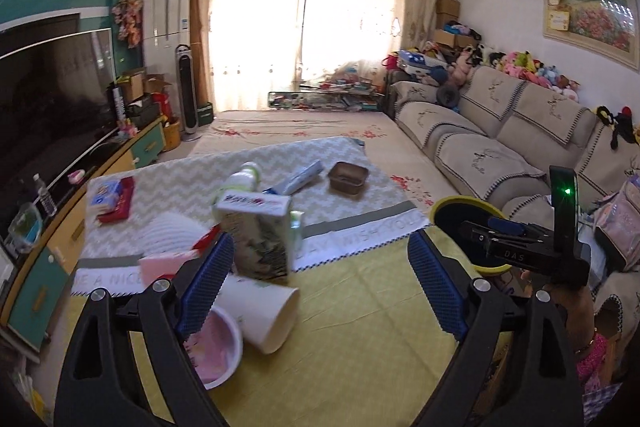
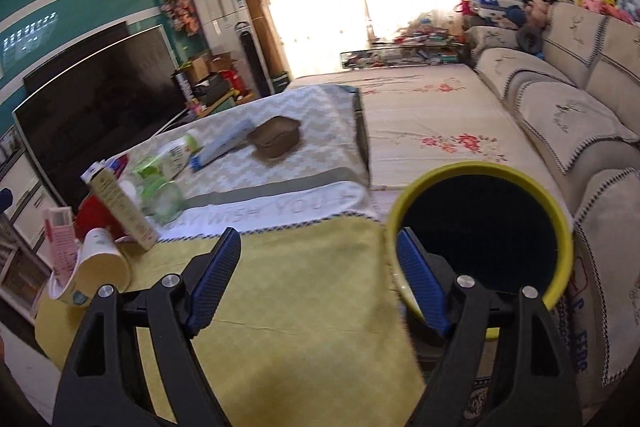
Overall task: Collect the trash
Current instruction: 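Open the left gripper over the bin to drop the tissues, then grasp the white tea carton with the right gripper and lift it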
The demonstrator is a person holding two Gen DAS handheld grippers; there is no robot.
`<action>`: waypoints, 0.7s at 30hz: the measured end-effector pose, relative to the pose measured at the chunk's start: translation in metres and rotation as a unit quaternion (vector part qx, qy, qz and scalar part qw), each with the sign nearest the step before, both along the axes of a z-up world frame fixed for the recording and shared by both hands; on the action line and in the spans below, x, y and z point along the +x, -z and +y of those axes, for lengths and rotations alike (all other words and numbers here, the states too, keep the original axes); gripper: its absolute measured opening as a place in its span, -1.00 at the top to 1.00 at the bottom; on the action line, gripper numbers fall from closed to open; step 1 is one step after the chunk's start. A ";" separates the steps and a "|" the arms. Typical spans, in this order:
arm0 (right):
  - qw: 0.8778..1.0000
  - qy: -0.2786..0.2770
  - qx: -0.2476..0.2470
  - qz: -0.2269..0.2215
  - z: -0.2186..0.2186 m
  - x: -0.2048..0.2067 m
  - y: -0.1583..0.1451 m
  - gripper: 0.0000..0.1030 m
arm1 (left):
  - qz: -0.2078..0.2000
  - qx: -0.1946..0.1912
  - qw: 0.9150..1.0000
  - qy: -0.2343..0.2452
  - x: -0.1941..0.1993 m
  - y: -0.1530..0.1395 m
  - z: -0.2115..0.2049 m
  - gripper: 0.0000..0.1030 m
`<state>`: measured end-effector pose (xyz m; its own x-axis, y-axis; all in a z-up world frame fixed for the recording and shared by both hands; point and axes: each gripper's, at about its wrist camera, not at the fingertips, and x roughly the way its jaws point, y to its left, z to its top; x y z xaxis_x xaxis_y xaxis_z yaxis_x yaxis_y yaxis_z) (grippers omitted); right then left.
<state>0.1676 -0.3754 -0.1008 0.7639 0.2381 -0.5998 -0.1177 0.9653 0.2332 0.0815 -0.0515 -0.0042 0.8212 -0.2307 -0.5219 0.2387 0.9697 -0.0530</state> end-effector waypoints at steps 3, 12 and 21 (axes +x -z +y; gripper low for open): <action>0.998 -0.066 0.000 -0.004 0.045 0.004 -0.005 -0.47 | 0.005 -0.001 0.999 -0.034 -0.013 0.009 0.038 -0.70; 0.977 -0.209 -0.019 -0.034 0.151 0.028 -0.028 -0.47 | 0.012 -0.015 0.997 -0.070 -0.033 0.025 0.090 -0.70; 0.956 -0.288 -0.051 -0.033 0.207 0.062 -0.026 -0.47 | 0.028 -0.019 0.997 -0.067 -0.026 0.026 0.078 -0.70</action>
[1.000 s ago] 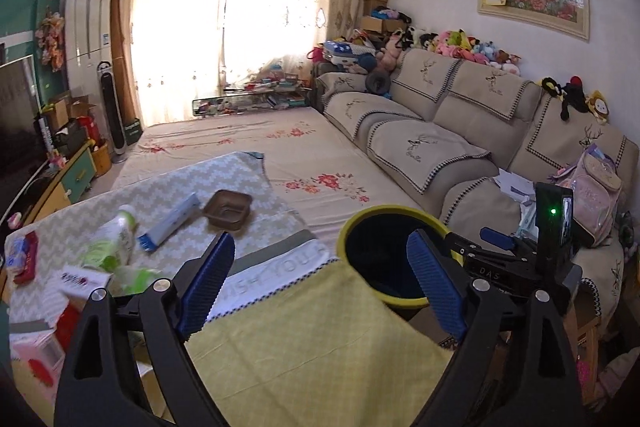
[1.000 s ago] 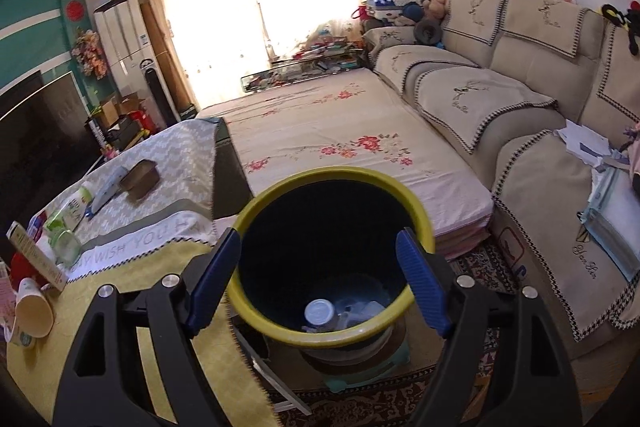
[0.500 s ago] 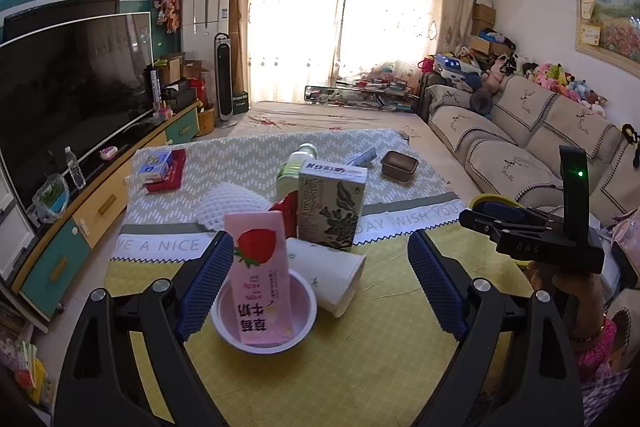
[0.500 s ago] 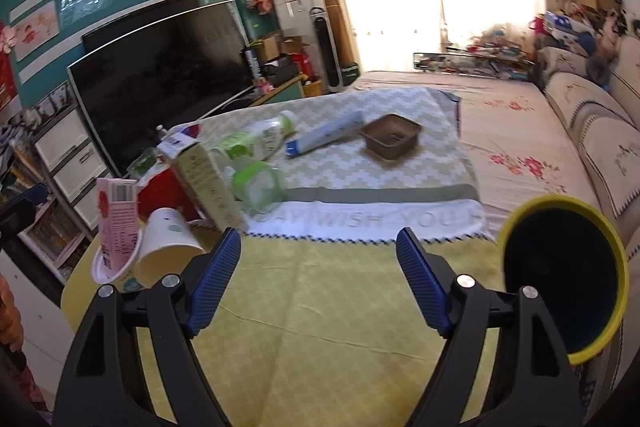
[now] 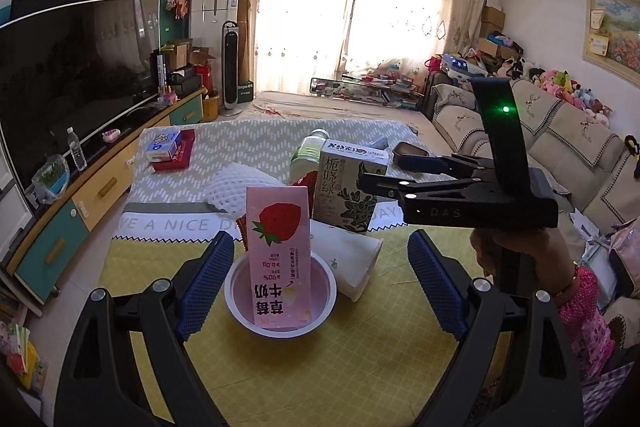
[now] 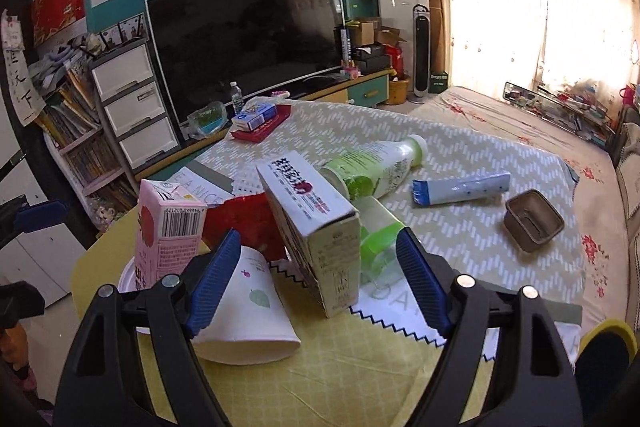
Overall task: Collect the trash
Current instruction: 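Grasp the white tea carton with the right gripper and lift it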
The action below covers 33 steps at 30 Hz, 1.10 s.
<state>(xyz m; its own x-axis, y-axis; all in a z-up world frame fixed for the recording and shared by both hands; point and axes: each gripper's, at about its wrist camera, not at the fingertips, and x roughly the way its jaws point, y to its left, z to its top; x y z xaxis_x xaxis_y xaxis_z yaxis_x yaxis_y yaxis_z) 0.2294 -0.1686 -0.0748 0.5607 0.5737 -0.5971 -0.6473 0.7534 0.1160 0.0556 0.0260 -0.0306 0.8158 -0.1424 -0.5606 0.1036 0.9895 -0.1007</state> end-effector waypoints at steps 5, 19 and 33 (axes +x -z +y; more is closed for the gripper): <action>1.000 -0.013 0.002 0.019 0.009 0.012 0.005 -0.27 | 0.005 -0.002 1.000 0.004 0.005 0.003 -0.004 -0.70; 0.999 -0.011 0.032 0.006 -0.003 -0.008 -0.001 0.45 | 0.013 -0.004 1.000 0.005 0.012 0.013 -0.005 -0.70; 0.984 0.162 0.067 -0.034 -0.126 -0.044 -0.023 0.45 | 0.016 0.003 1.000 0.014 0.016 0.016 -0.016 -0.70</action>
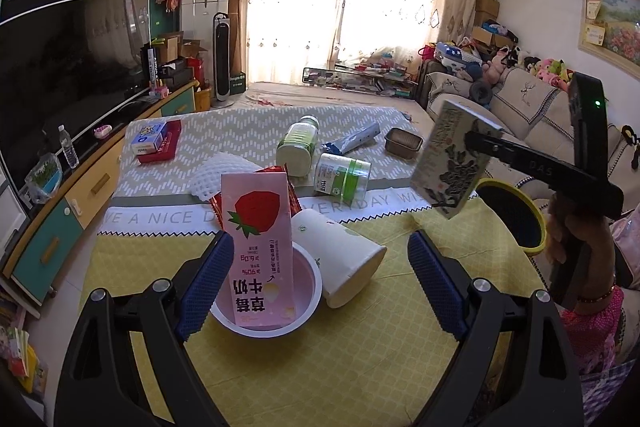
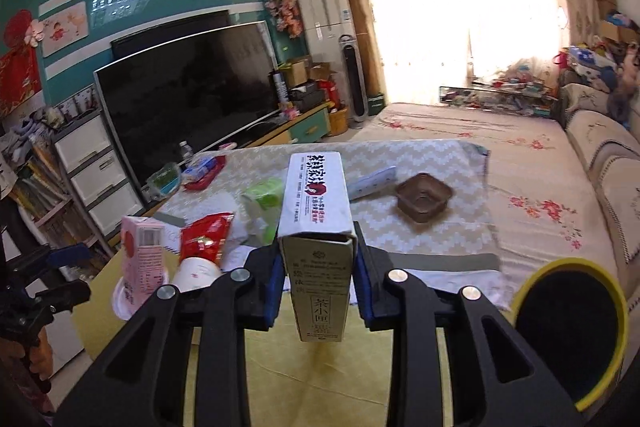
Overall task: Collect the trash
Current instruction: 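Grasp the white tea carton with the right gripper and lift it, then drop the tea carton into the bin by opening the right gripper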
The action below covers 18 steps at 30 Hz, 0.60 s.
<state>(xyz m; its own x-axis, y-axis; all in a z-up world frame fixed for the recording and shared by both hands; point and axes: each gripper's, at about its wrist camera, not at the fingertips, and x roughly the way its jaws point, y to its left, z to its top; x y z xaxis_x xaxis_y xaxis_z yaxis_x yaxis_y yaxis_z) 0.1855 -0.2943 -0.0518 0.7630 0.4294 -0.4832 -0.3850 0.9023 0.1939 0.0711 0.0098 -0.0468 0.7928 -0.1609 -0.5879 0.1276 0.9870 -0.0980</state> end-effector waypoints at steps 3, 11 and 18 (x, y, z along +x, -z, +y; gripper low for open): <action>0.996 0.090 -0.014 -0.010 -0.048 -0.007 0.002 0.45 | 0.004 0.000 1.000 0.000 0.004 0.002 -0.002 -0.70; 0.958 0.276 -0.065 0.038 -0.155 0.006 0.041 0.45 | 0.021 0.007 1.000 -0.013 0.019 0.015 -0.007 -0.70; 0.943 0.313 -0.083 0.076 -0.189 0.027 0.080 0.45 | 0.028 0.017 0.999 -0.032 0.033 0.022 0.002 -0.70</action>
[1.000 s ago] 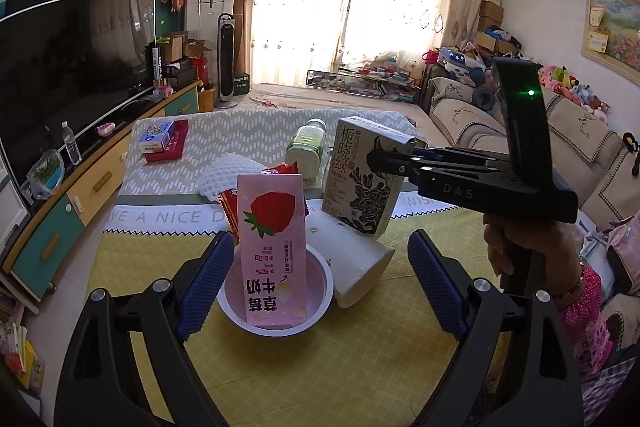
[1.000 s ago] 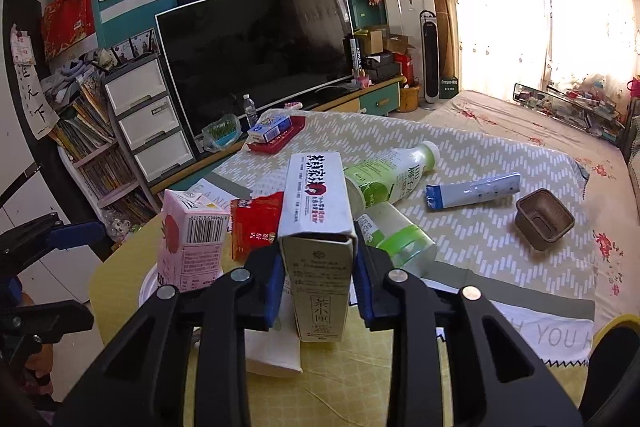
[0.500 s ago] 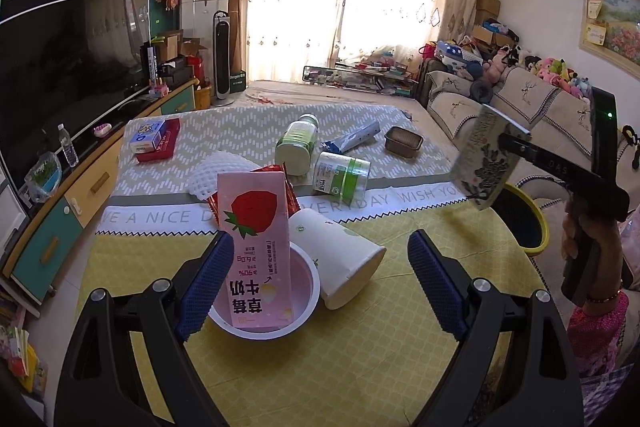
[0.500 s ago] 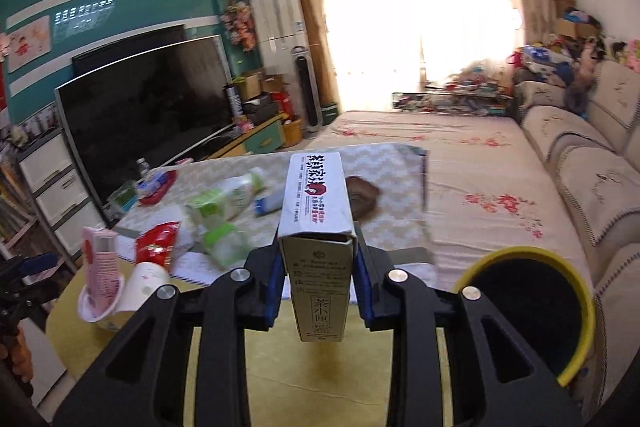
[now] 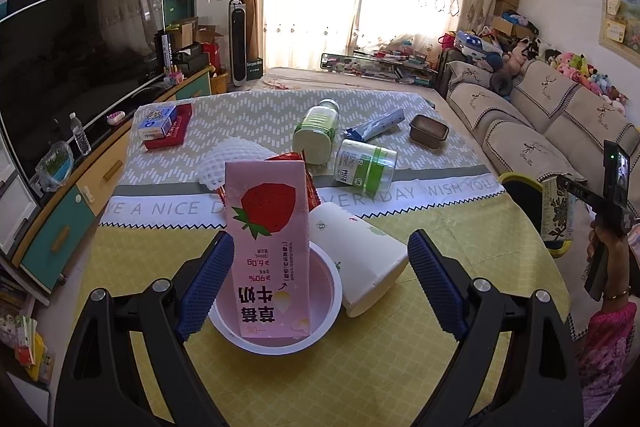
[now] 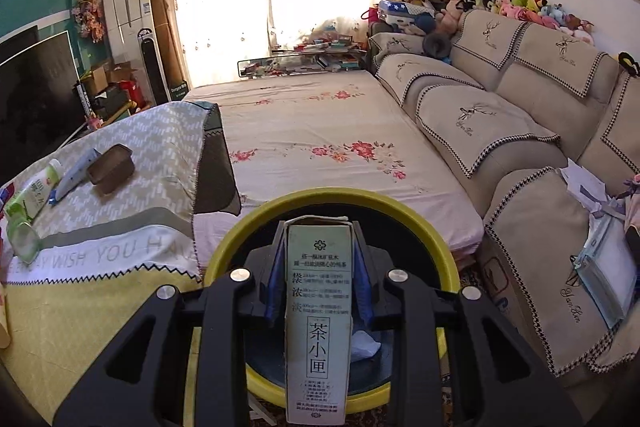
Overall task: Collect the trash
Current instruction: 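Drop the tea carton into the bin by opening the right gripper, then grasp the pink strawberry milk carton with the left gripper and carry it to the bin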
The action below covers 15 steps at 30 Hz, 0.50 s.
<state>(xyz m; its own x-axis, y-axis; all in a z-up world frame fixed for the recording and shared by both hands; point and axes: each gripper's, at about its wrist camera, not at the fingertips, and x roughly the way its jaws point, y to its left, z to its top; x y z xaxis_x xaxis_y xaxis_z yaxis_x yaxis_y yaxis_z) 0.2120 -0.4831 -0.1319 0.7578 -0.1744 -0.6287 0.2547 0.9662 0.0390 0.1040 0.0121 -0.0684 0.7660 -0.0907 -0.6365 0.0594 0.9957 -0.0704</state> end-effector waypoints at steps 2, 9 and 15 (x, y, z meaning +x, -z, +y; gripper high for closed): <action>1.000 0.004 -0.002 0.007 -0.001 0.003 0.006 0.45 | 0.002 0.005 1.000 -0.003 0.003 0.001 0.002 -0.70; 1.000 0.007 -0.011 0.000 0.005 0.003 0.006 0.03 | 0.013 0.012 1.000 -0.010 0.019 0.009 0.008 -0.70; 1.000 -0.002 -0.001 -0.002 0.014 -0.007 0.001 -0.01 | 0.018 0.016 1.000 -0.016 0.031 0.016 0.012 -0.70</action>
<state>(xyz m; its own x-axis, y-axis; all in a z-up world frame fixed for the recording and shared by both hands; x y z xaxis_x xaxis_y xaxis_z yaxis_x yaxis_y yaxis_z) 0.2046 -0.4694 -0.1330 0.7615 -0.1727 -0.6247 0.2508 0.9673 0.0383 0.1349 0.0241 -0.0845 0.7448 -0.0461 -0.6657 0.0257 0.9989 -0.0404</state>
